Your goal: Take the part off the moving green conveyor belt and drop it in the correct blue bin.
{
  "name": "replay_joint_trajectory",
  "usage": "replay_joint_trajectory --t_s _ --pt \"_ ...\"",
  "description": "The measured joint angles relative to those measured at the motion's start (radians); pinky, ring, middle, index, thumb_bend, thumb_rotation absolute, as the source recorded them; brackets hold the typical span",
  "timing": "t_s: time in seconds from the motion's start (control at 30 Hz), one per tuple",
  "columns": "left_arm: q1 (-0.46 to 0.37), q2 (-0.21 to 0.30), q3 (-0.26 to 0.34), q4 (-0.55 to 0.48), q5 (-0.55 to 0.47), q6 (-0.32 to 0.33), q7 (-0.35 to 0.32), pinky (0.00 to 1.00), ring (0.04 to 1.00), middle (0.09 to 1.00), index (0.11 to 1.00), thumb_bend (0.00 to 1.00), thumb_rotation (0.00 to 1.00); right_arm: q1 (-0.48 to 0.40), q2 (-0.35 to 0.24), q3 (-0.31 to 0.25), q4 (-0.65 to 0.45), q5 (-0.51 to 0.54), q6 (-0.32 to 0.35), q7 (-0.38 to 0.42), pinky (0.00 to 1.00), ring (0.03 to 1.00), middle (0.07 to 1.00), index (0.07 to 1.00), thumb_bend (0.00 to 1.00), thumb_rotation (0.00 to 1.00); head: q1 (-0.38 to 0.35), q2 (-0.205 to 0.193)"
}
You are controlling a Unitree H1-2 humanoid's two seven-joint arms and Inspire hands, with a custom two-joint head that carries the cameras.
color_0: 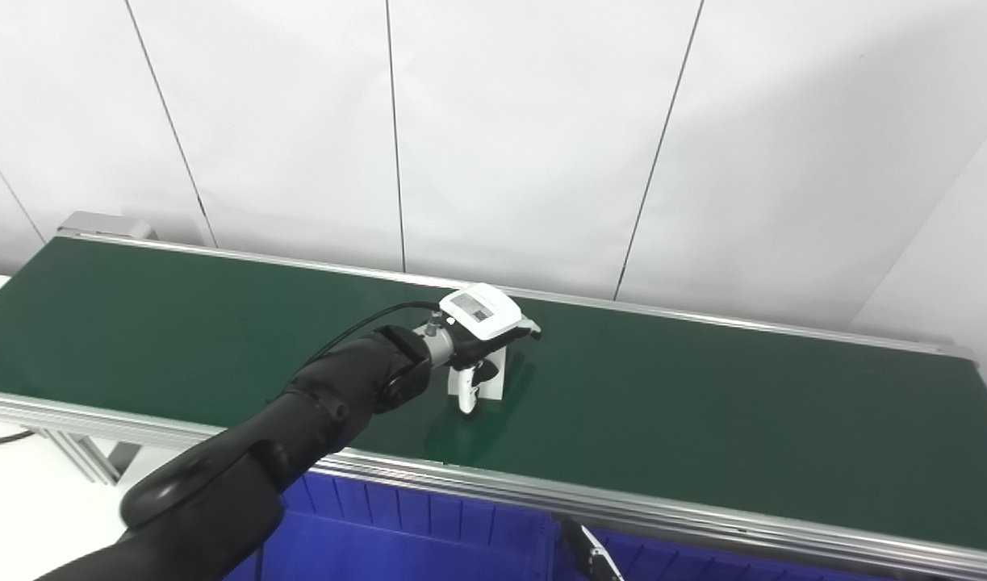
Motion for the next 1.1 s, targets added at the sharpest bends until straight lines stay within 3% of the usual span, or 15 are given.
replay_joint_trajectory --t_s 0.13,0.2,0.27,0.3,0.33,0.37,0.43,0.6,0.67,0.8,0.83,0.9,1.1 --pt "-0.008 -0.017 -0.005 0.039 -0.002 0.006 0.042 0.77 0.794 0.802 0.768 0.98 0.02 0.009 -0.002 0.001 -0.020 0.000 0.000 0.000 0.91 0.915 0.902 0.897 0.89 0.99 -0.003 0.008" --pt "-0.008 -0.023 -0.005 0.048 -0.005 0.006 0.053 0.72 0.718 0.752 0.724 0.96 0.00 0.011 -0.002 0.001 -0.021 0.000 0.000 0.000 0.91 0.915 0.903 0.898 0.90 0.99 -0.008 0.011" --pt "-0.009 -0.034 -0.006 0.061 -0.005 0.018 0.070 0.52 0.529 0.613 0.625 0.92 0.00 0.015 -0.004 0.001 -0.021 0.000 0.000 0.000 0.92 0.914 0.901 0.896 0.91 0.98 -0.008 0.011" --pt "-0.010 -0.040 -0.008 0.069 -0.005 0.027 0.080 0.50 0.512 0.597 0.616 0.92 0.00 0.015 -0.004 0.000 -0.021 0.000 0.000 0.001 0.92 0.914 0.901 0.896 0.91 0.98 -0.008 0.011" --pt "-0.010 -0.045 -0.009 0.073 -0.005 0.032 0.084 0.45 0.478 0.558 0.543 0.68 0.03 0.016 -0.004 0.000 -0.021 0.000 0.000 0.001 0.92 0.914 0.900 0.894 0.90 0.98 -0.008 0.011" --pt "-0.011 -0.047 -0.011 0.074 -0.005 0.034 0.087 0.43 0.467 0.545 0.518 0.61 0.04 0.016 -0.004 0.000 -0.021 0.000 0.000 0.001 0.92 0.914 0.900 0.893 0.90 0.98 -0.008 0.011" --pt "-0.011 -0.049 -0.011 0.074 -0.006 0.035 0.088 0.46 0.494 0.551 0.495 0.54 0.05 0.016 -0.004 0.000 -0.021 0.002 0.000 0.003 0.93 0.918 0.900 0.894 0.89 0.97 -0.011 0.014" --pt "-0.010 -0.051 -0.012 0.065 -0.024 0.034 0.073 0.35 0.432 0.473 0.494 0.53 0.00 0.016 -0.004 0.000 -0.022 0.003 0.000 0.007 0.91 0.911 0.897 0.897 0.89 0.97 -0.009 0.012" --pt "-0.010 -0.050 -0.012 0.065 -0.026 0.038 0.069 0.39 0.477 0.503 0.485 0.52 0.00 0.015 -0.003 0.000 -0.022 0.003 0.000 0.007 0.91 0.906 0.896 0.895 0.89 0.97 -0.009 0.012" --pt "-0.010 -0.050 -0.012 0.047 -0.026 0.040 0.051 0.39 0.480 0.495 0.493 0.52 0.00 0.016 -0.003 0.000 -0.022 0.003 0.000 0.007 0.92 0.913 0.900 0.896 0.89 0.97 -0.011 0.012" --pt "-0.010 -0.049 -0.012 0.043 -0.026 0.041 0.043 0.40 0.505 0.573 0.493 0.52 0.03 0.016 -0.003 0.000 -0.022 0.003 0.000 0.008 0.91 0.911 0.901 0.896 0.89 0.97 -0.011 0.012" --pt "-0.010 -0.046 -0.010 0.037 -0.026 0.042 0.034 0.43 0.536 0.627 0.494 0.52 0.05 0.015 -0.003 0.000 -0.022 0.003 0.000 0.008 0.91 0.910 0.901 0.896 0.89 0.97 -0.011 0.012" --pt "-0.010 -0.029 -0.003 -0.002 -0.026 0.063 -0.018 0.44 0.534 0.617 0.494 0.52 0.06 0.013 -0.003 0.000 -0.022 0.004 0.000 0.009 0.91 0.913 0.901 0.899 0.88 0.97 -0.011 0.012"
